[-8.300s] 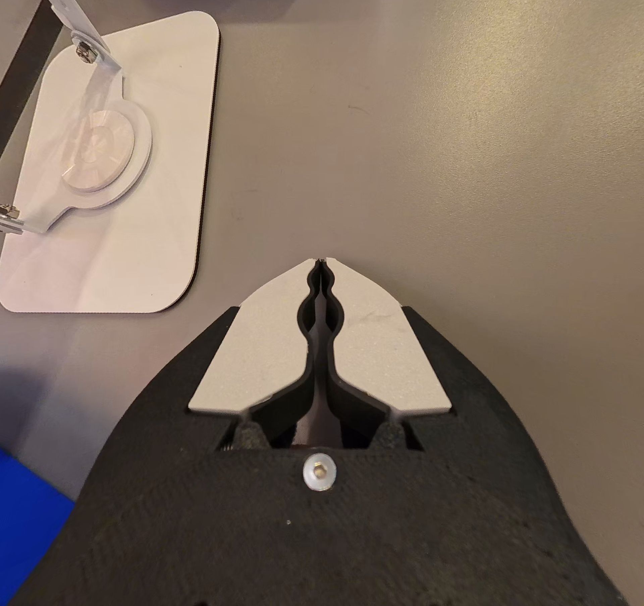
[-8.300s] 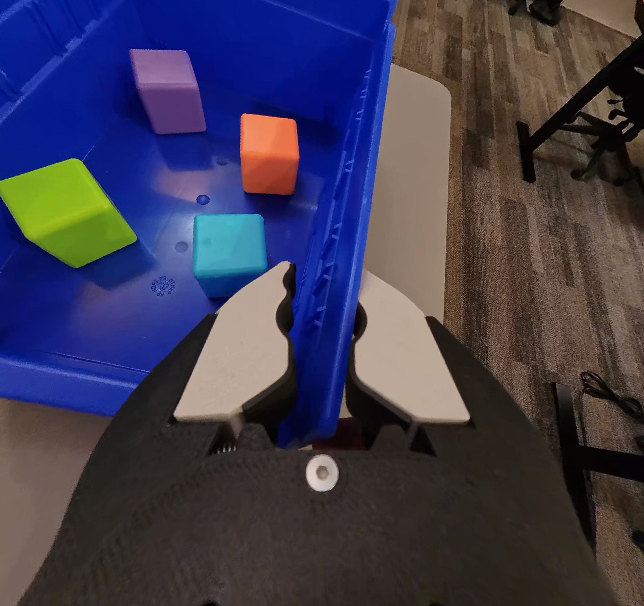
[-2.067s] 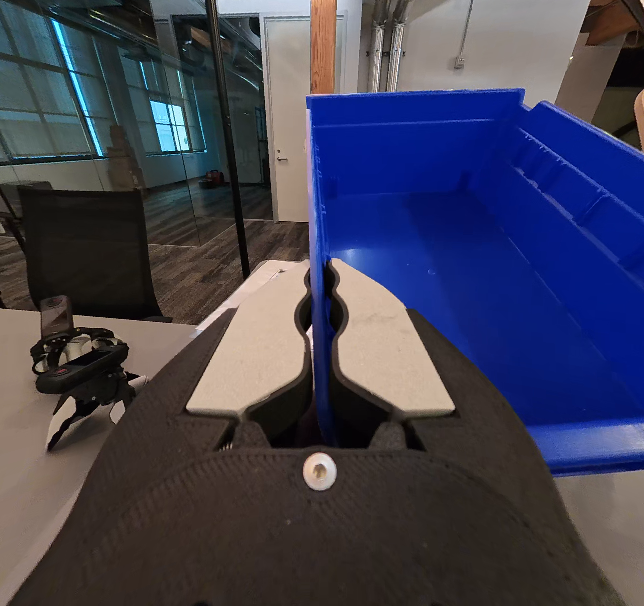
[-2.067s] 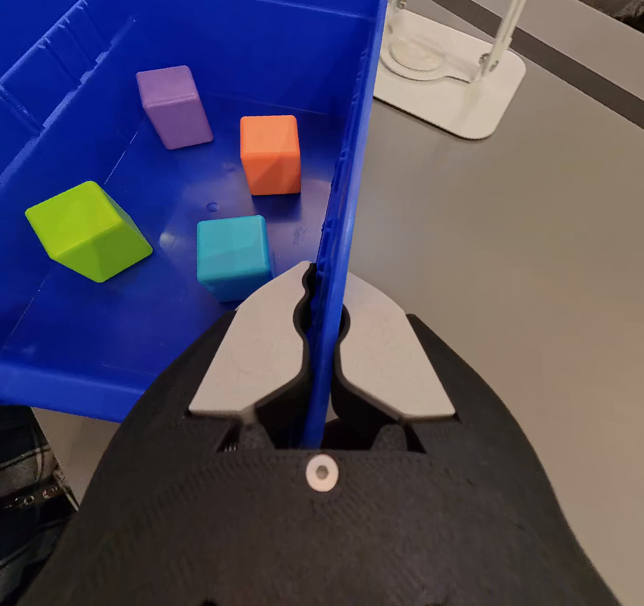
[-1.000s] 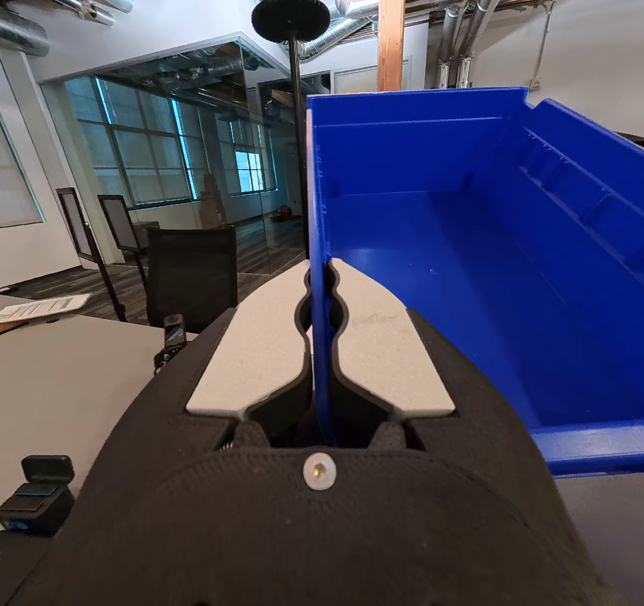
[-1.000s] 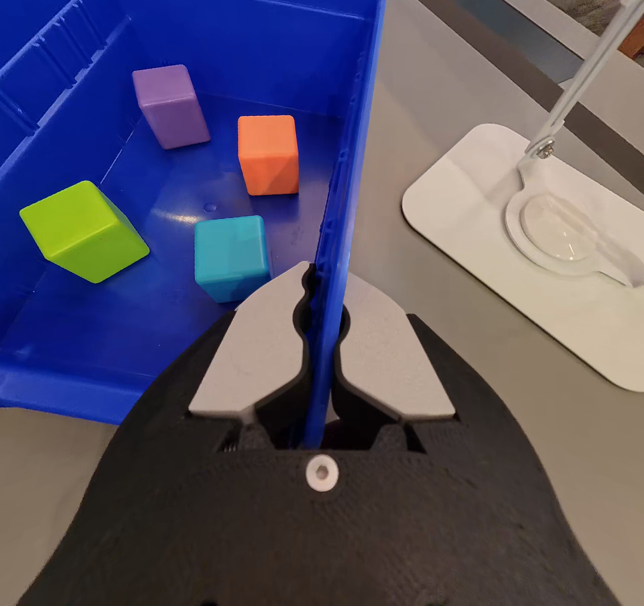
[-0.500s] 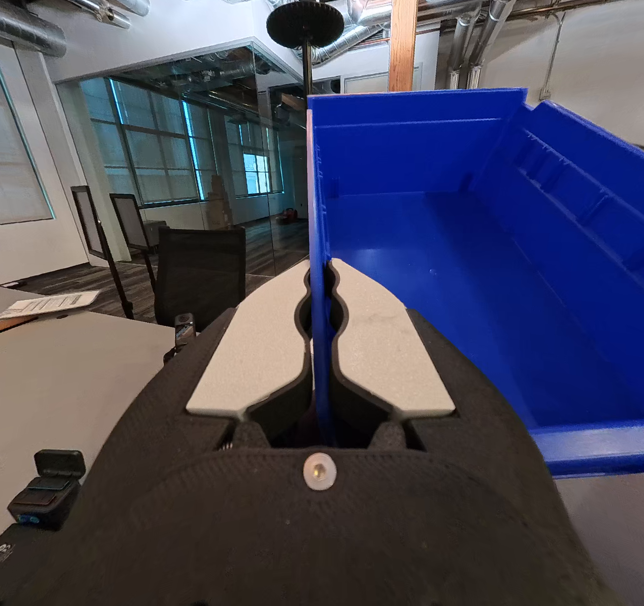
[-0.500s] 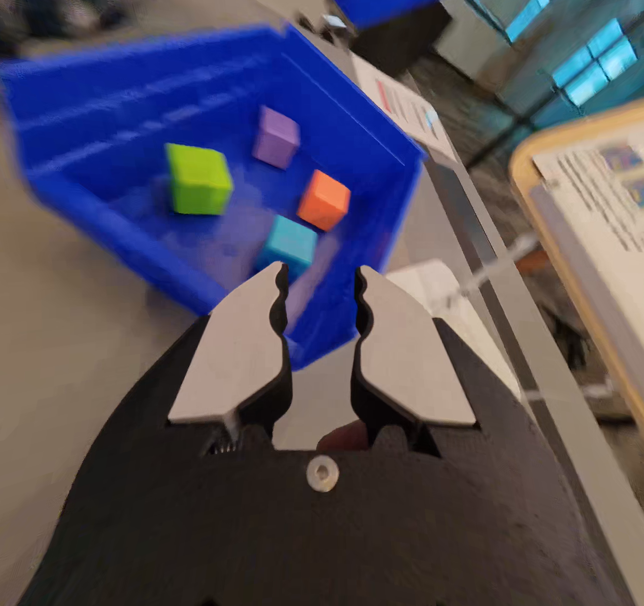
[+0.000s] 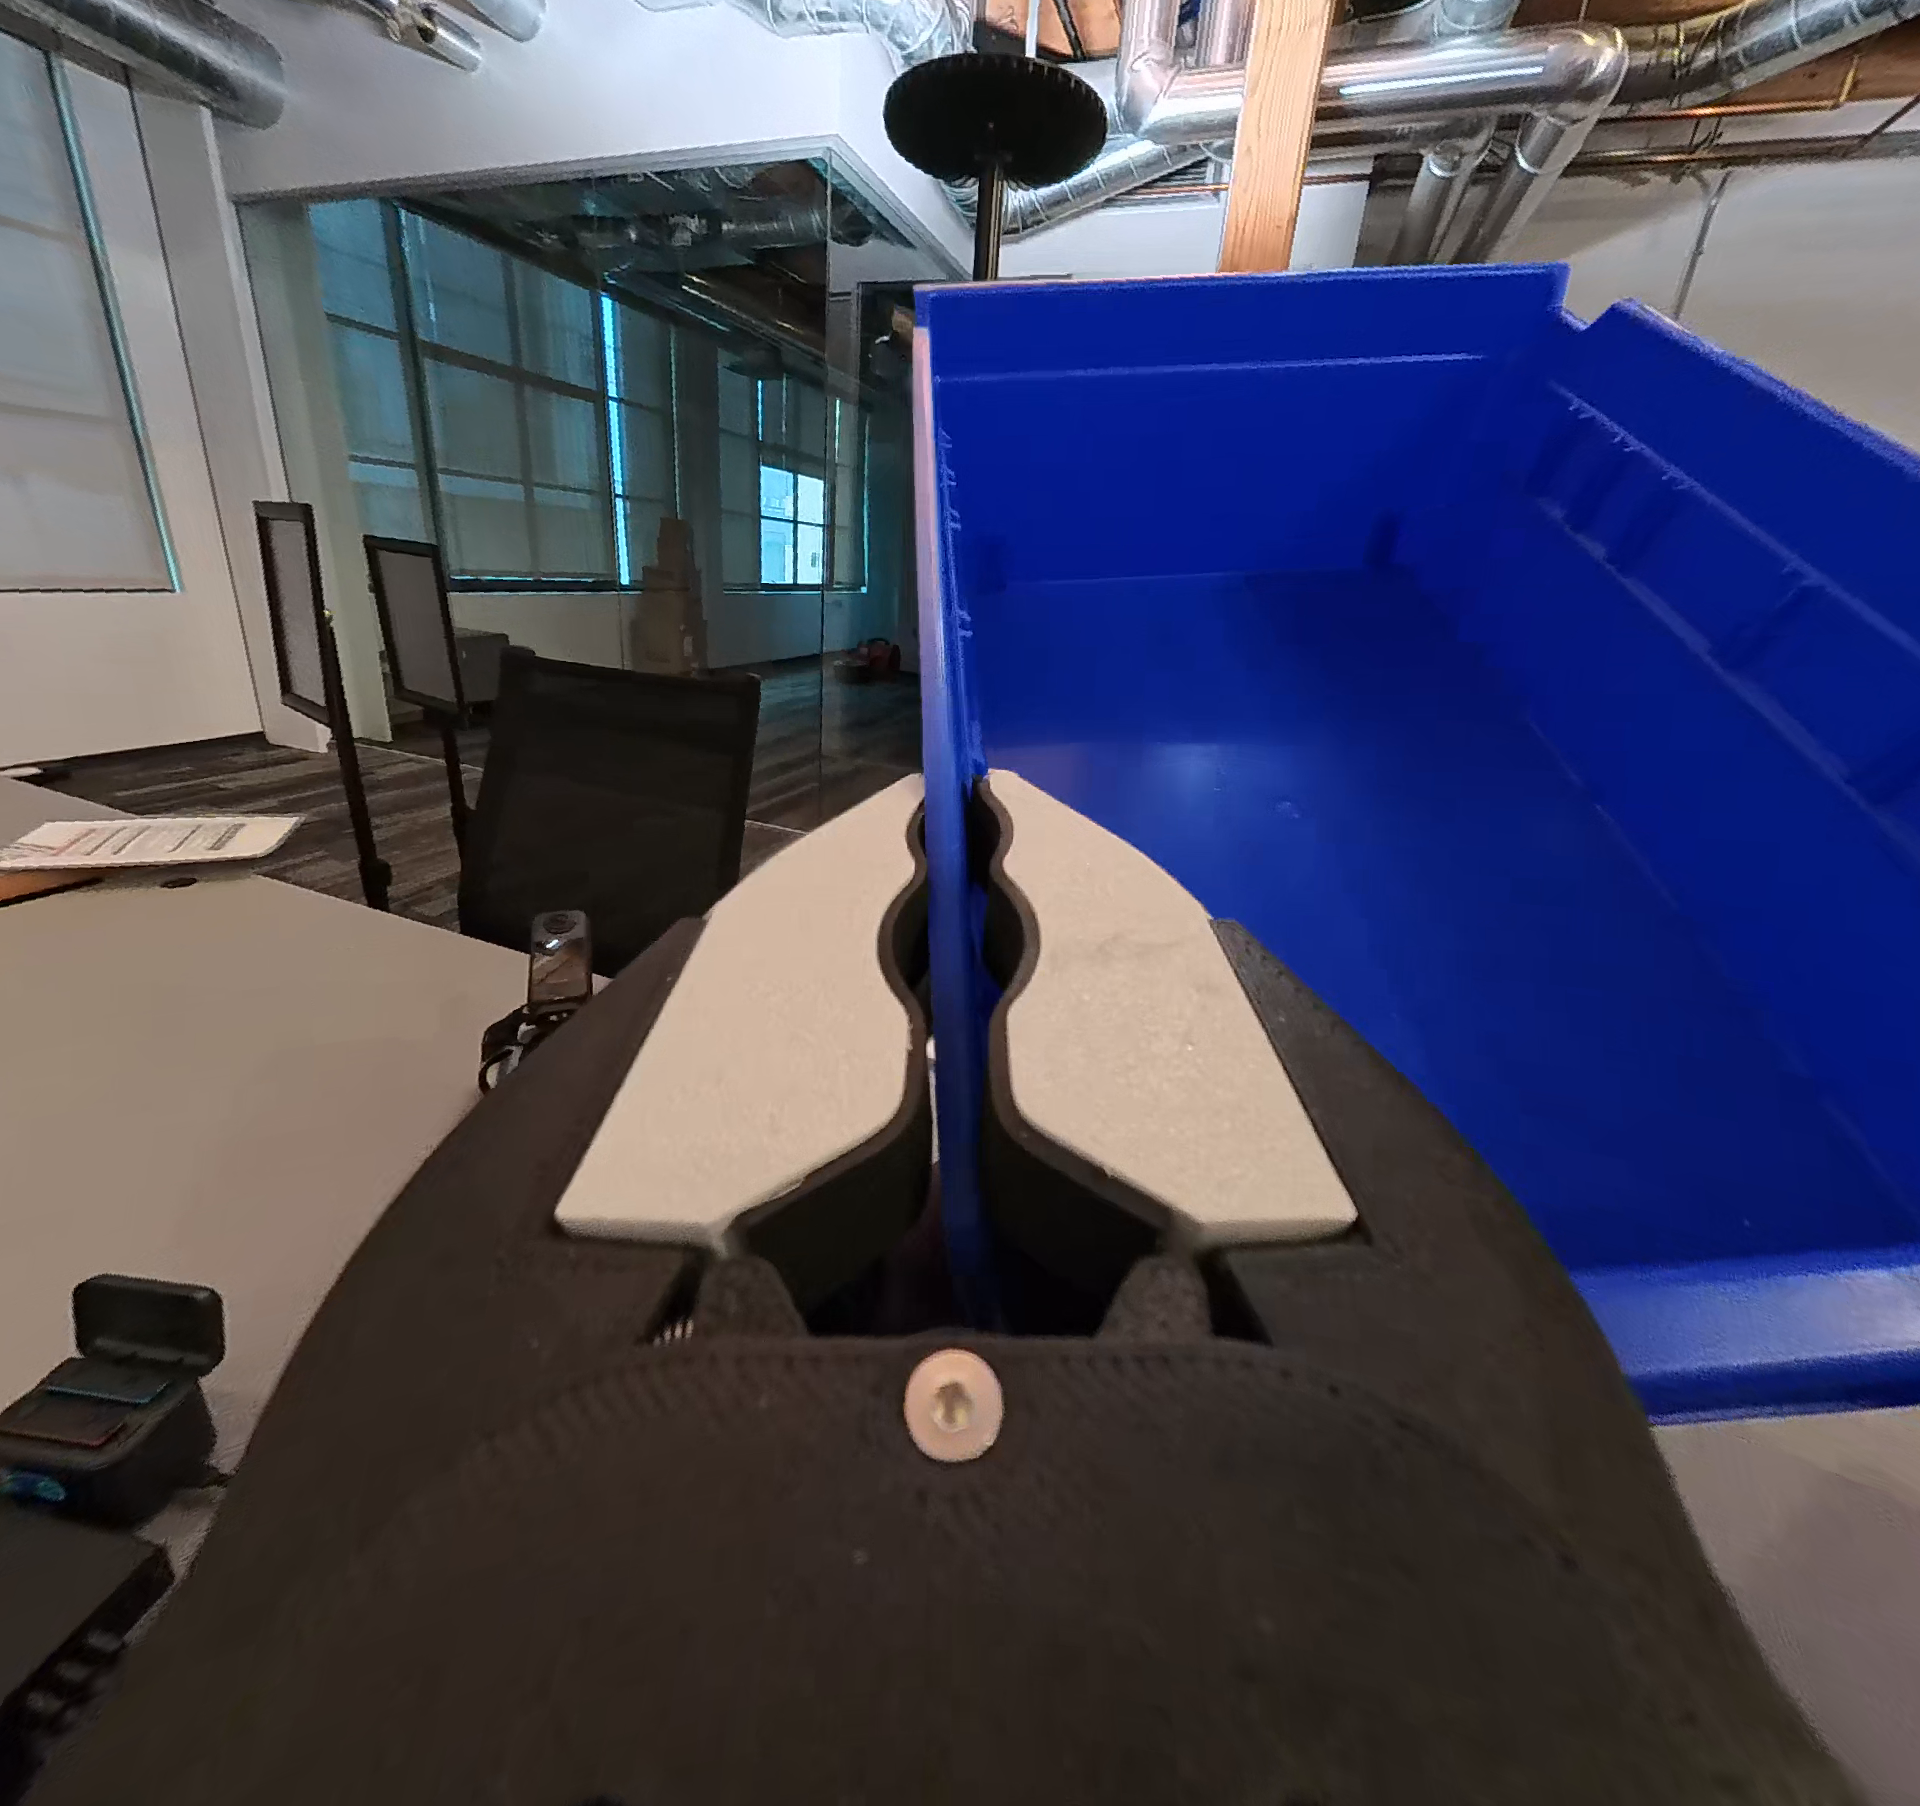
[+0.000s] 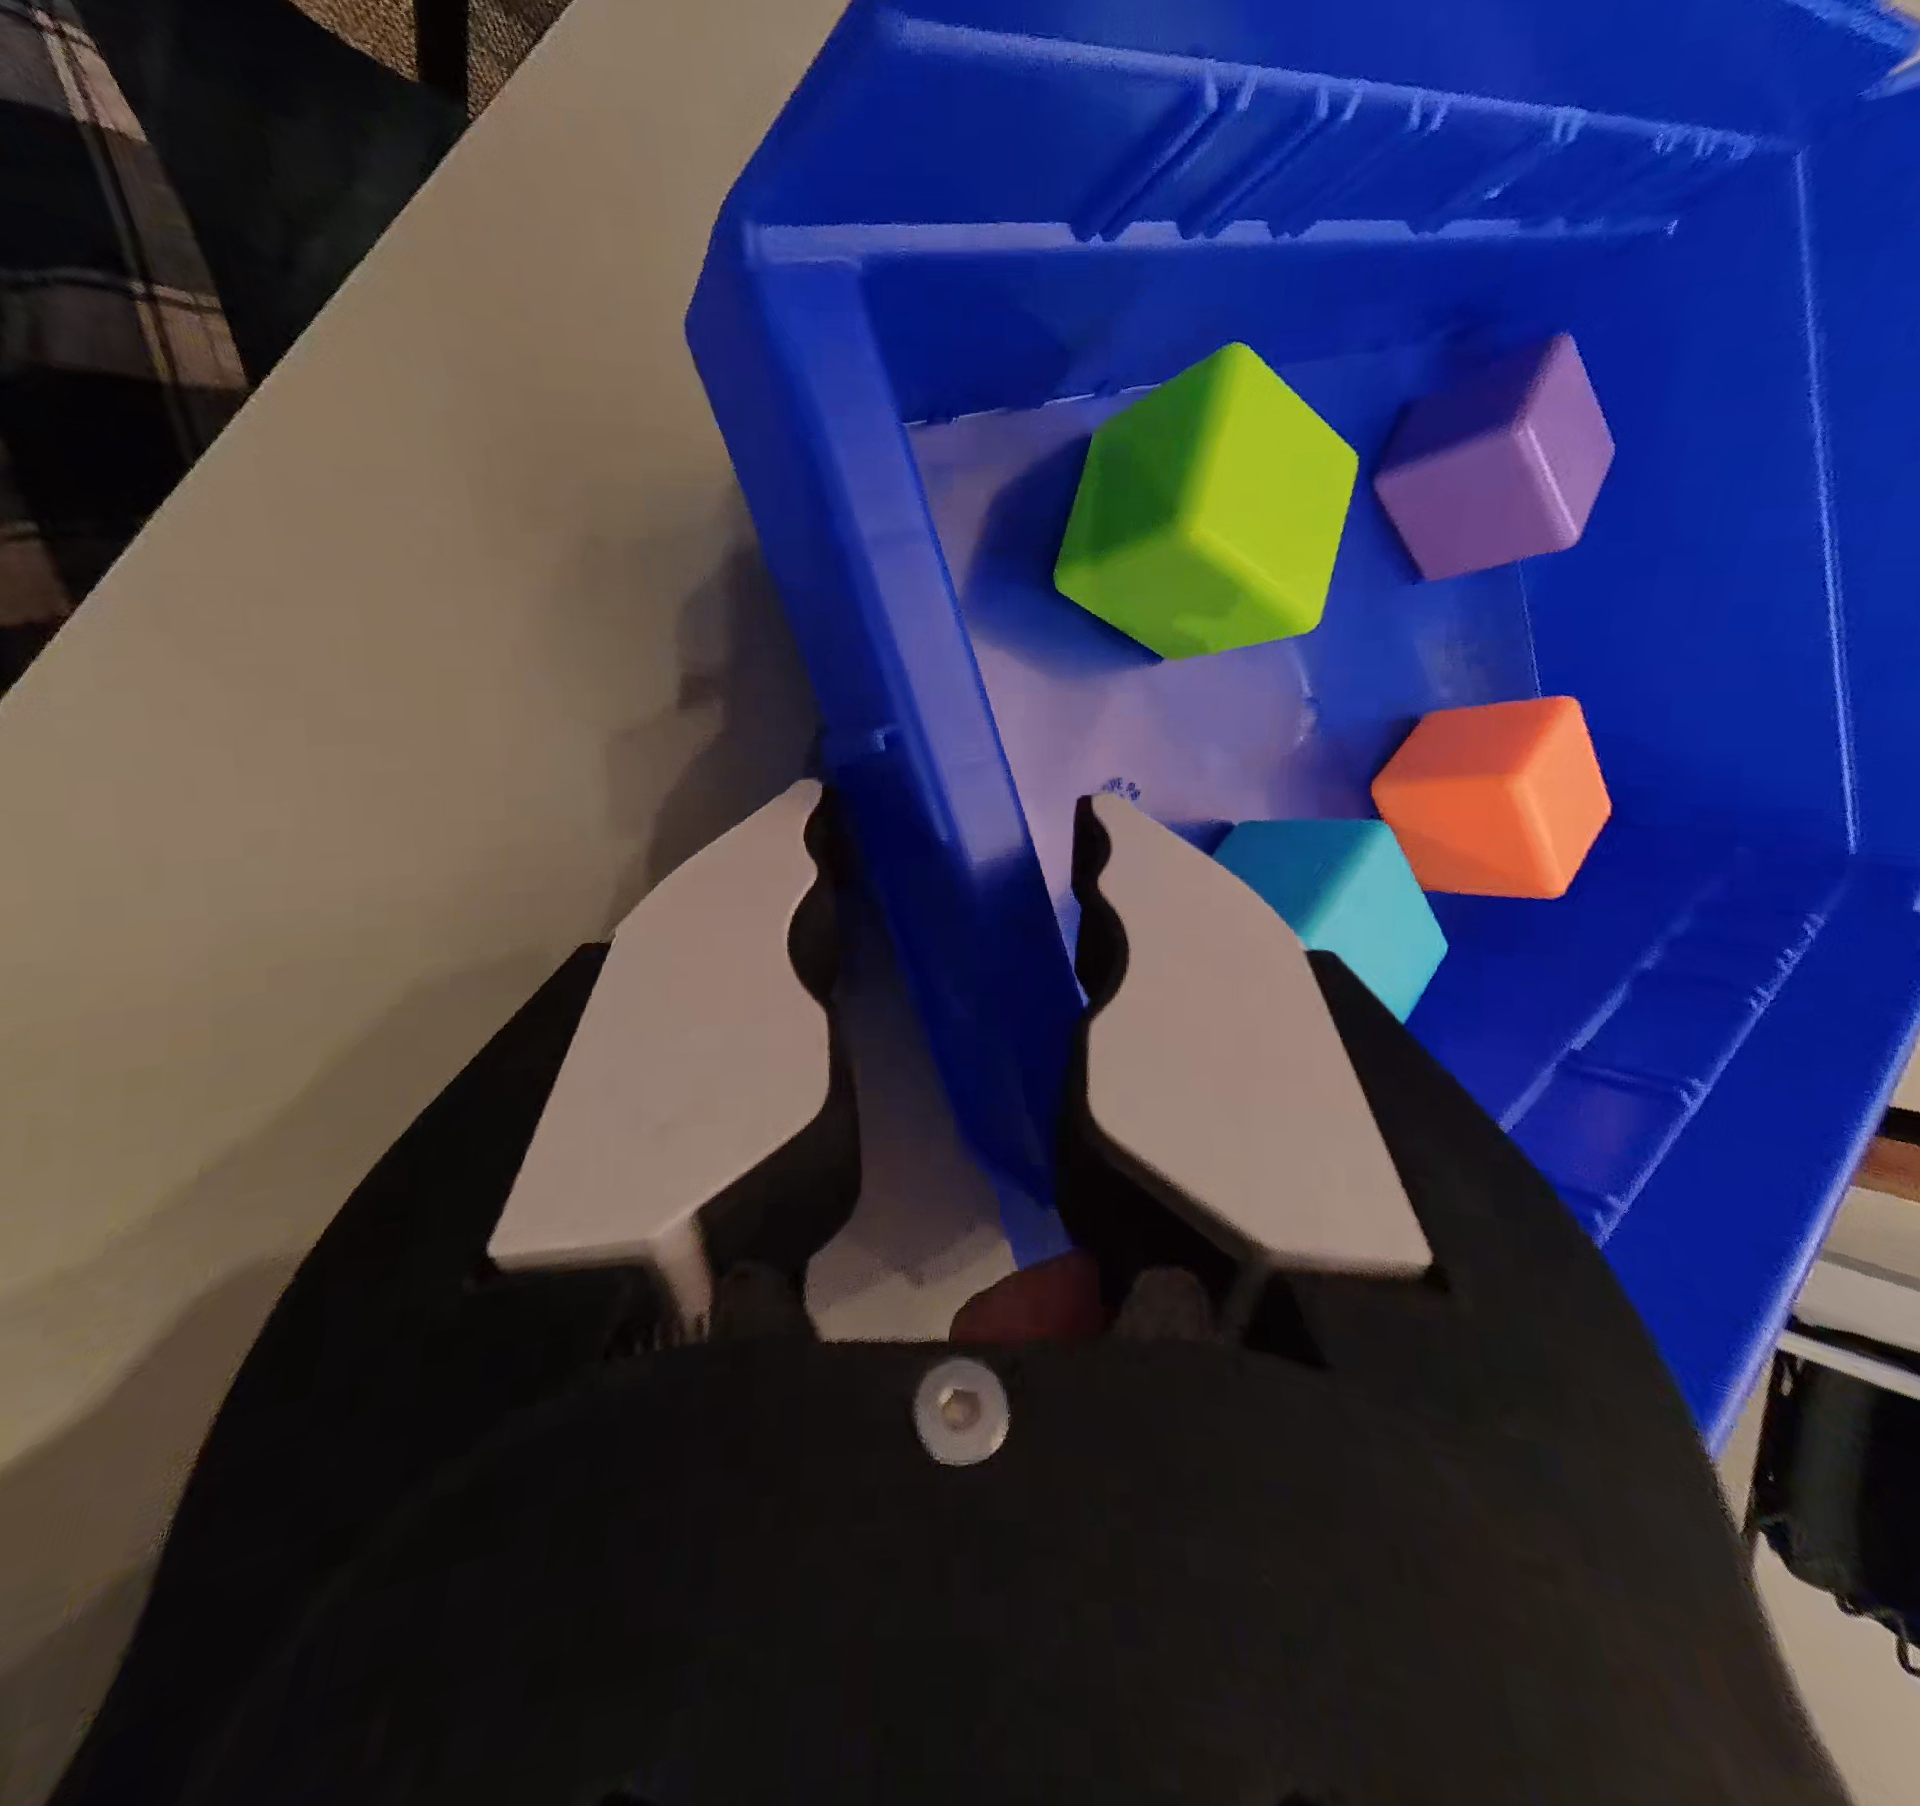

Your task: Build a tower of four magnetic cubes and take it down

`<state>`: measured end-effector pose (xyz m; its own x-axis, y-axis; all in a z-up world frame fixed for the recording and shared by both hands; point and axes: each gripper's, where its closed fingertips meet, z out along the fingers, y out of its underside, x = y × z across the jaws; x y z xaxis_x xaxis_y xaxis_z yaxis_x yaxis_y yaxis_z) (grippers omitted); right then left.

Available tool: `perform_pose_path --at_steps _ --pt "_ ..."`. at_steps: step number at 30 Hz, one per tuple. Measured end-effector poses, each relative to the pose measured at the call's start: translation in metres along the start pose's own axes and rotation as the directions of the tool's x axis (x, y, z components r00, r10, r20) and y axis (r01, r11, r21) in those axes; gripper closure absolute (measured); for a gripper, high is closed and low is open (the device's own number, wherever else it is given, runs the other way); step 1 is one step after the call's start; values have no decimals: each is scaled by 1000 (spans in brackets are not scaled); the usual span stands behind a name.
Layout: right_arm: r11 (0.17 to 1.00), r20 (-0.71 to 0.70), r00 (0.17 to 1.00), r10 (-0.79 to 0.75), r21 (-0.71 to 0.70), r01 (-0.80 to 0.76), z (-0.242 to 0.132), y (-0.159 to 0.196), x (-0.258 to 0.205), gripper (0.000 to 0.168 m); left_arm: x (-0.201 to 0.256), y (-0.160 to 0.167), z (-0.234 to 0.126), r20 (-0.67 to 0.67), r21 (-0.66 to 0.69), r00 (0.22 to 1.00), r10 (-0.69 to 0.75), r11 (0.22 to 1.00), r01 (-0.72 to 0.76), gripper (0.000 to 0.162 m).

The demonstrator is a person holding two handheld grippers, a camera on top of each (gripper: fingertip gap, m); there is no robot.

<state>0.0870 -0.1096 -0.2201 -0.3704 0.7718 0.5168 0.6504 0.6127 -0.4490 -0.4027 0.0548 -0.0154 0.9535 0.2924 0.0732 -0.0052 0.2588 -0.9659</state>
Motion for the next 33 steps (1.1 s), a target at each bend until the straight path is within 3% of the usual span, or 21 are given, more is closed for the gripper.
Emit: perform_pose_path --at_steps 4,18,33 --pt "999 5 999 -34 11 34 8 -8 2 133 -1 -4 -1 -5 7 1000 1 1000 -1 158" --pt "999 -63 998 27 -32 -30 56 -22 57 135 -5 -20 -15 6 39 1000 -19 999 18 159" --pt "966 -177 967 183 -152 -211 127 -35 145 136 -21 -28 -28 103 5 994 42 999 -43 158"
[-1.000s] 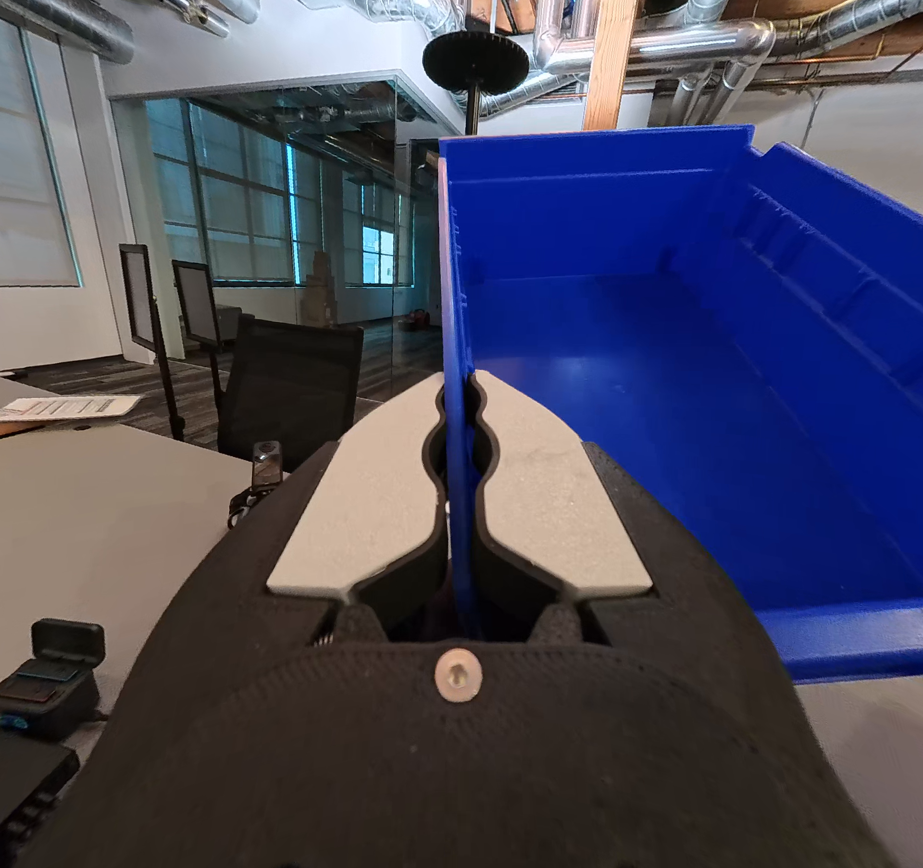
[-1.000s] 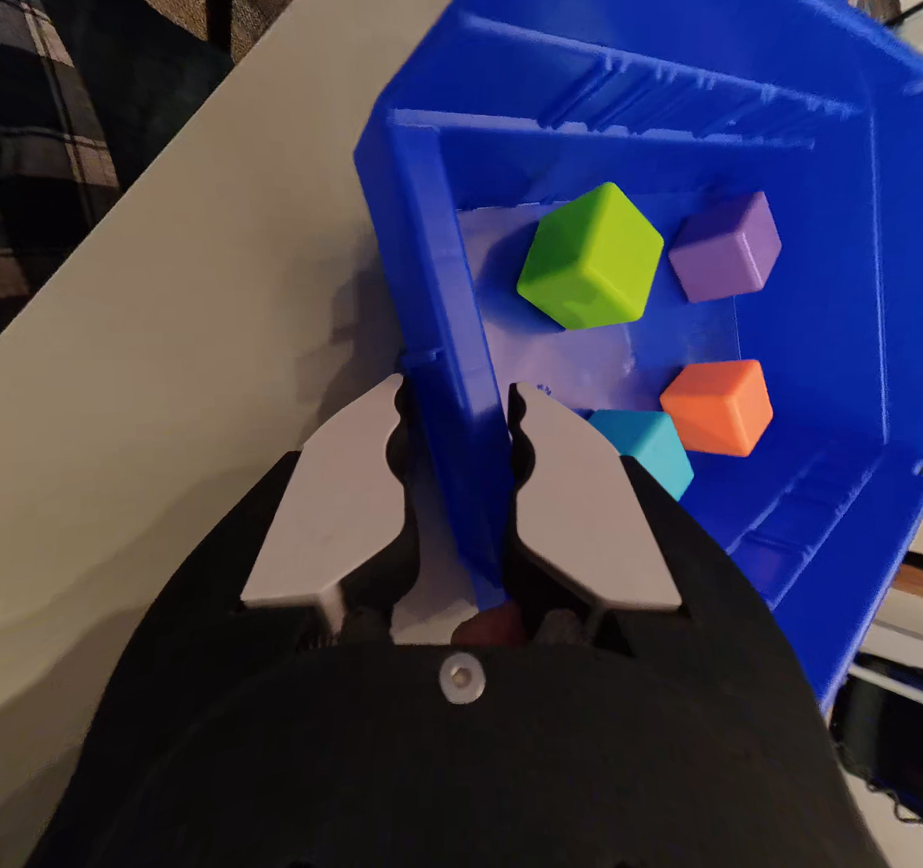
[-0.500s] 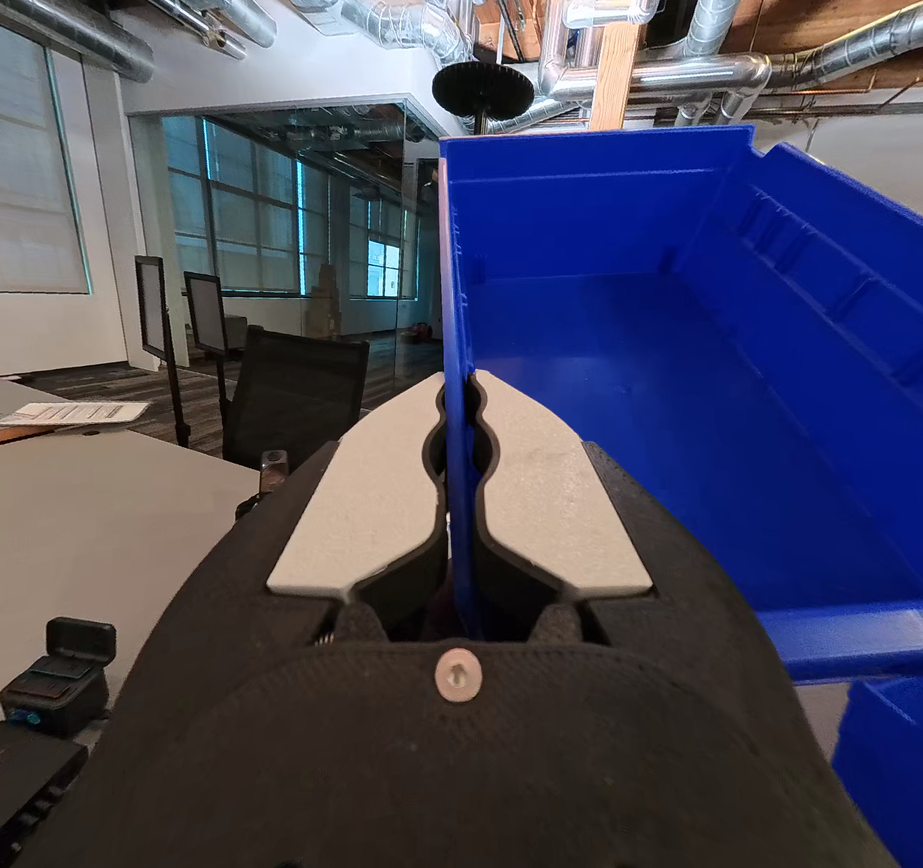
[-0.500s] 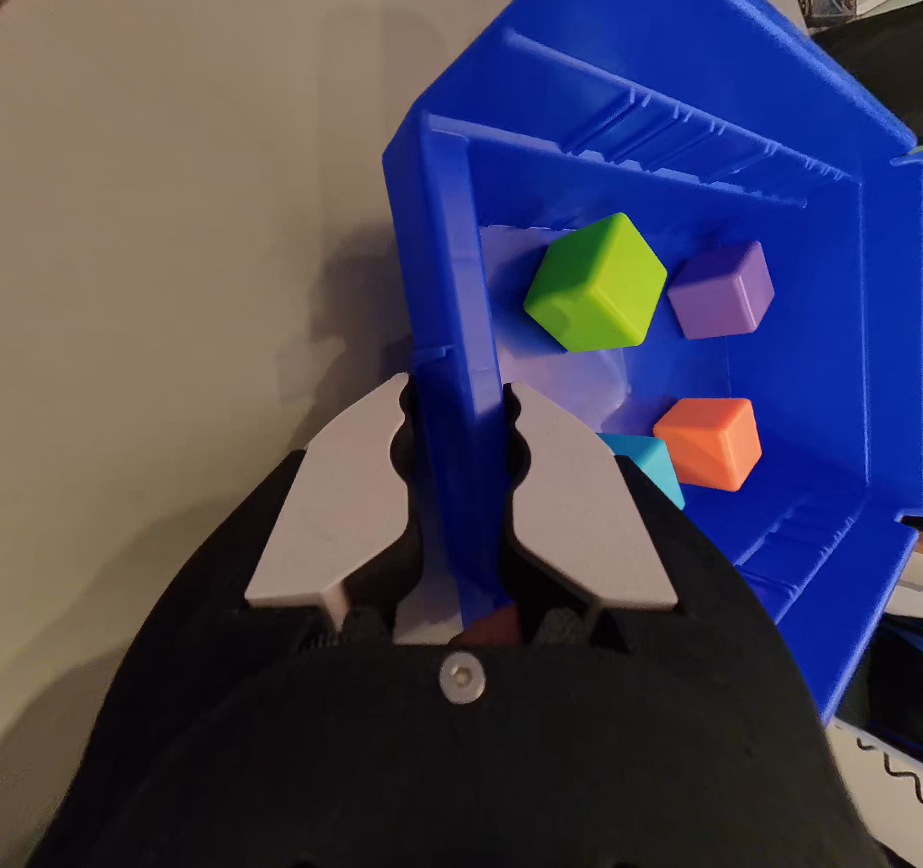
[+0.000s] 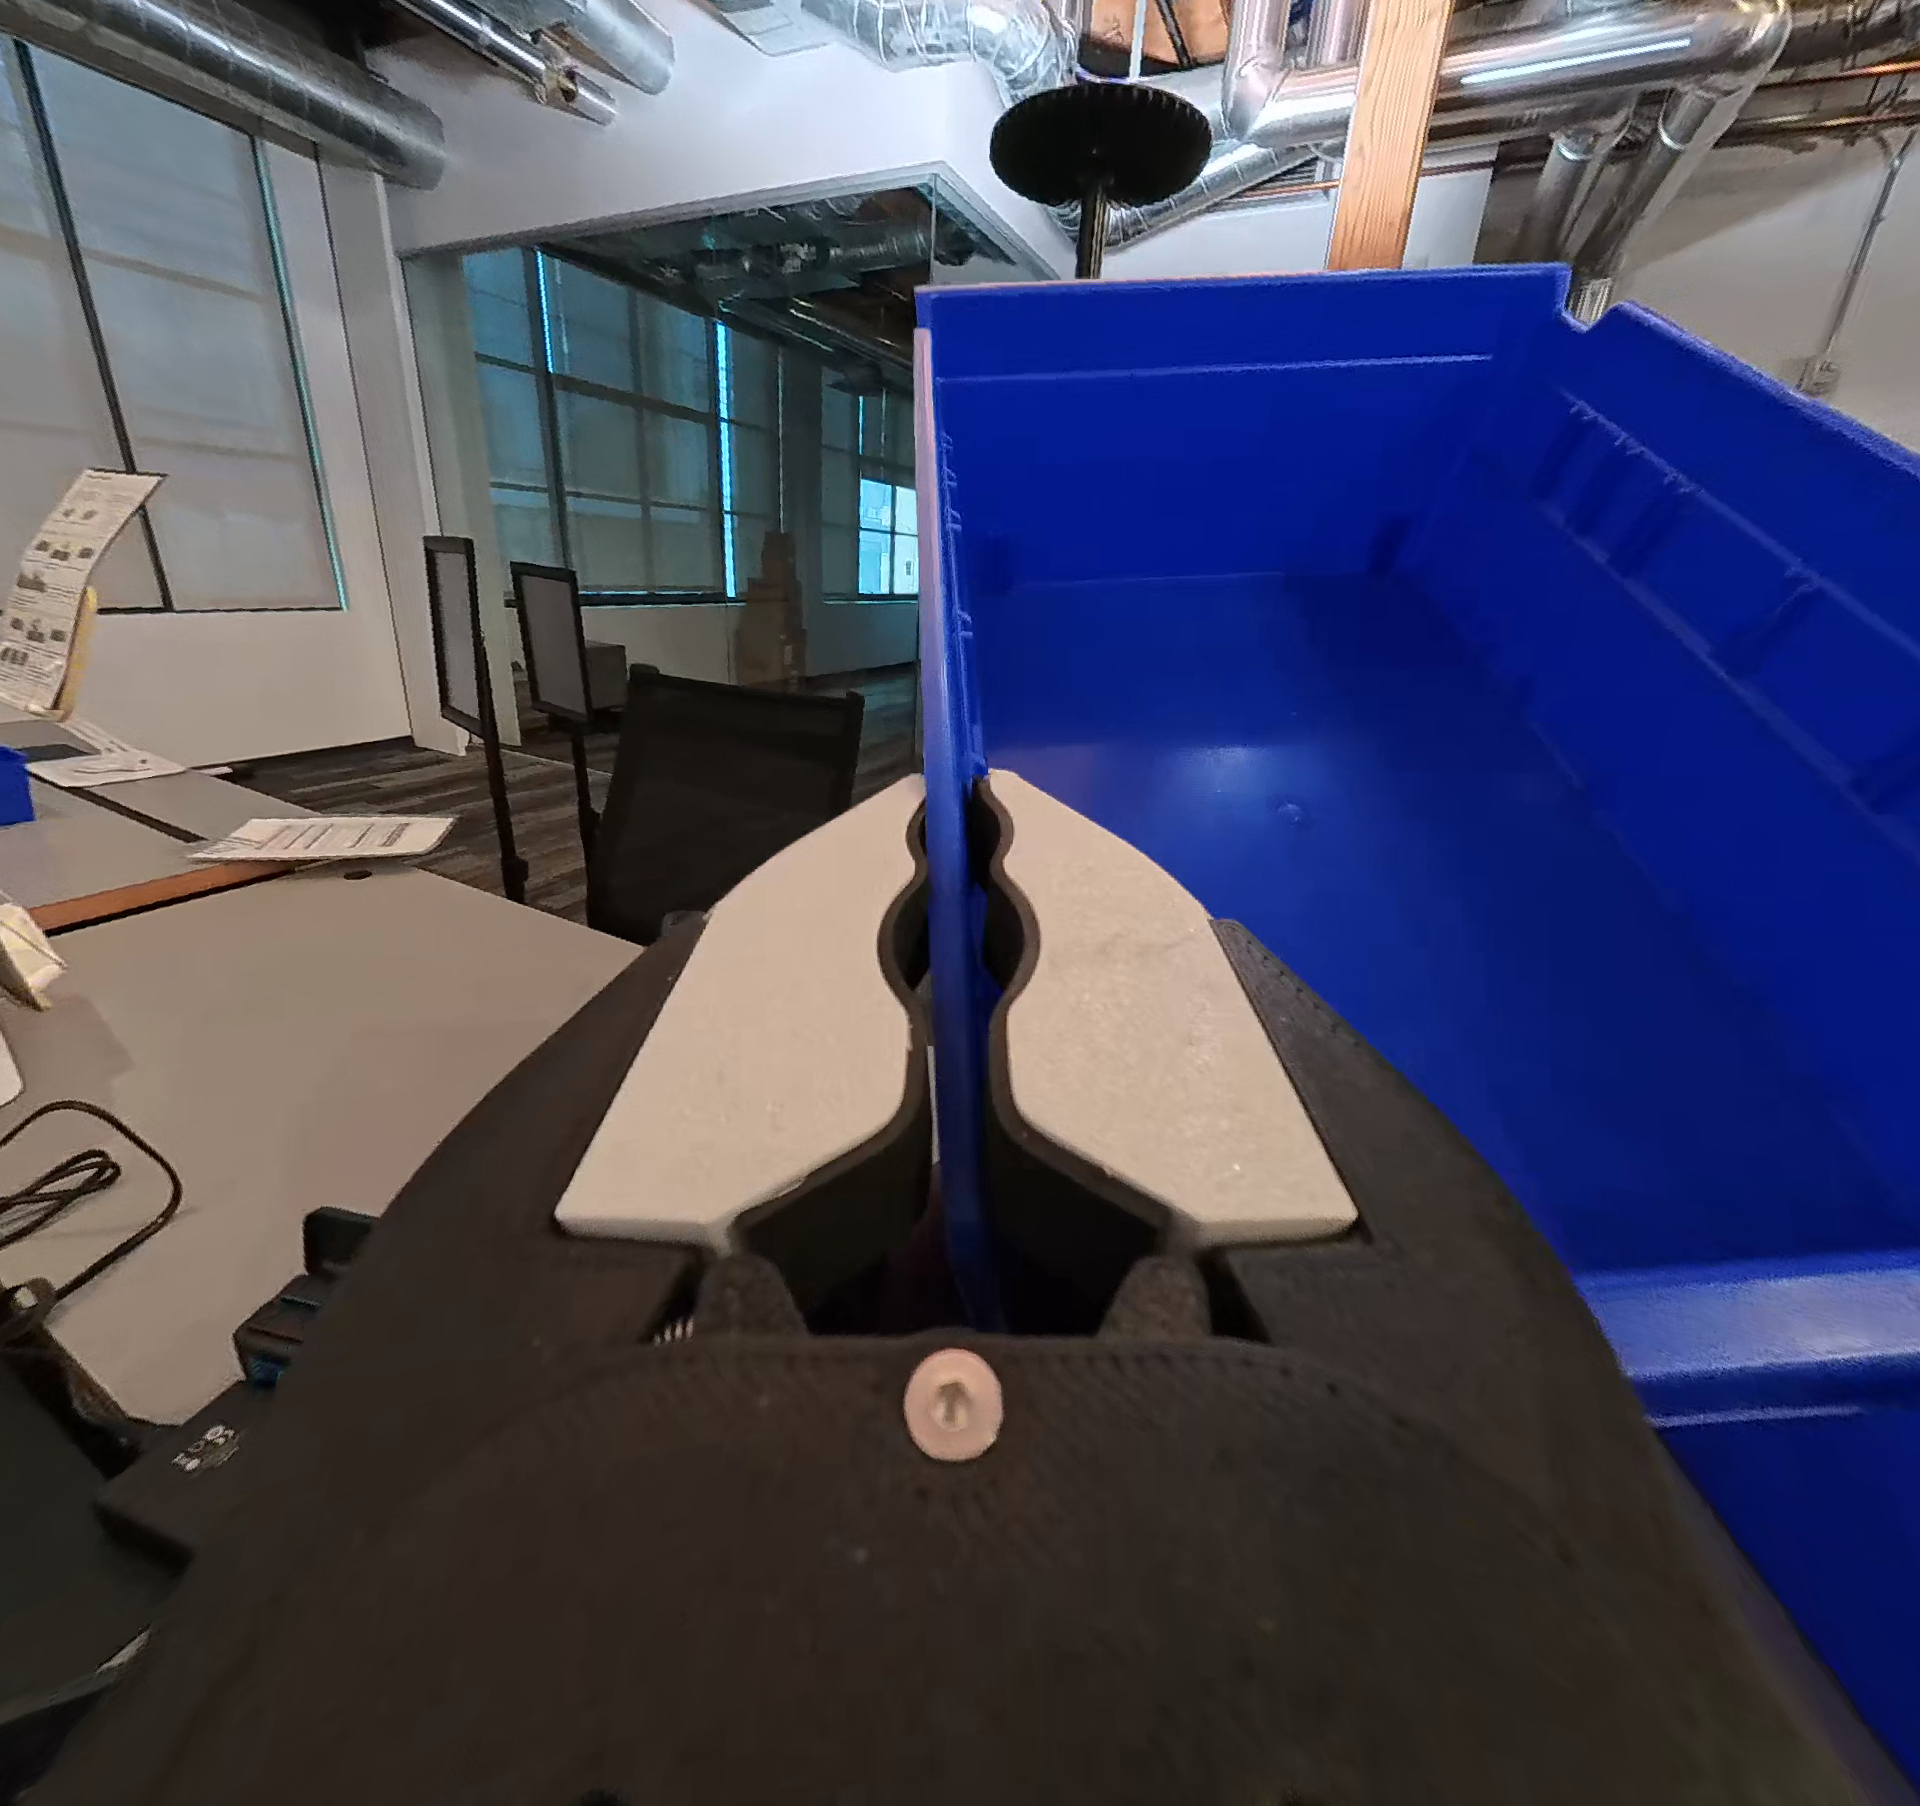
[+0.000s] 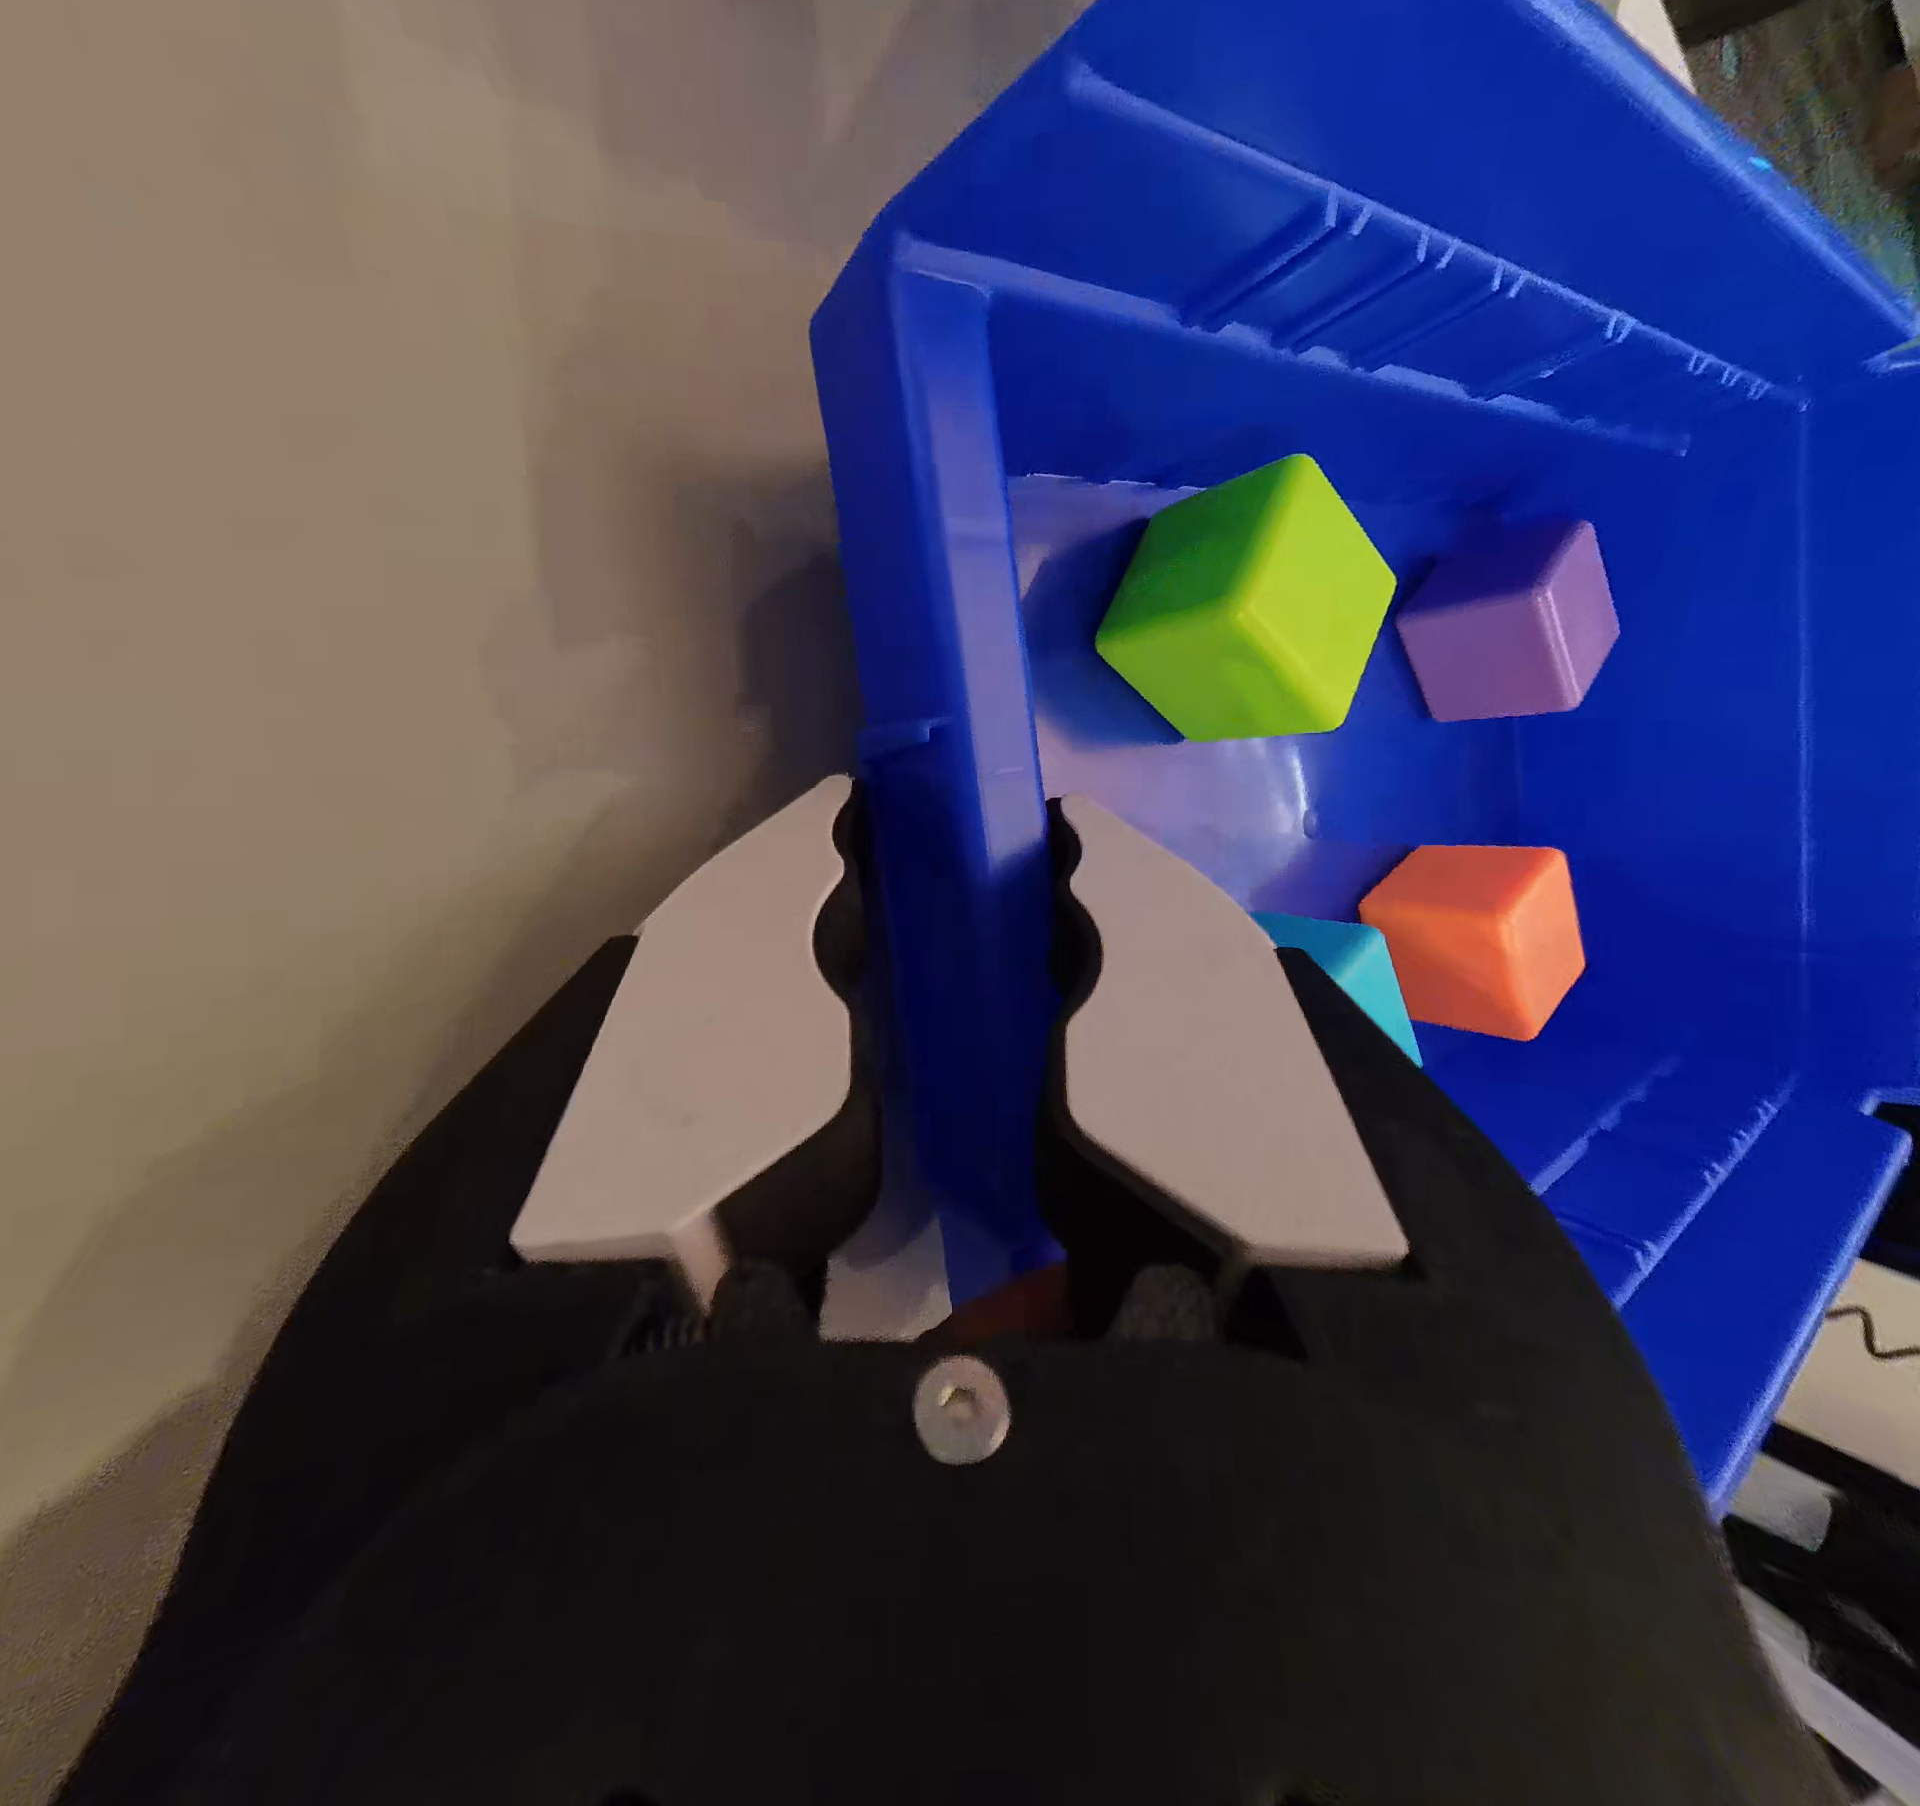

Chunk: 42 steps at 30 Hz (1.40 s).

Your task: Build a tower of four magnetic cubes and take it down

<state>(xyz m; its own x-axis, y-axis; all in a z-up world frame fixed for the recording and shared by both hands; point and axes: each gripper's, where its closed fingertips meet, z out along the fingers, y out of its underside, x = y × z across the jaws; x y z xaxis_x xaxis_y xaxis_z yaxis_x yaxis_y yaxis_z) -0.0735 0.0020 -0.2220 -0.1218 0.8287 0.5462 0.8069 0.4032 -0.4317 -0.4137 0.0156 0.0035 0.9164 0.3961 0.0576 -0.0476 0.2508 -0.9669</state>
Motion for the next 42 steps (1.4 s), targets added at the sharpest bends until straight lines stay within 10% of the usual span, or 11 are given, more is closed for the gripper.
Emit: perform_pose_path --at_steps 29,42 --pt "957 -135 967 218 -167 -239 110 -22 126 137 -19 -5 -9 58 0 998 -17 1000 17 158" --pt "974 -280 934 223 37 -222 46 -46 151 96 -6 -12 -9 -7 35 998 -65 997 66 159"
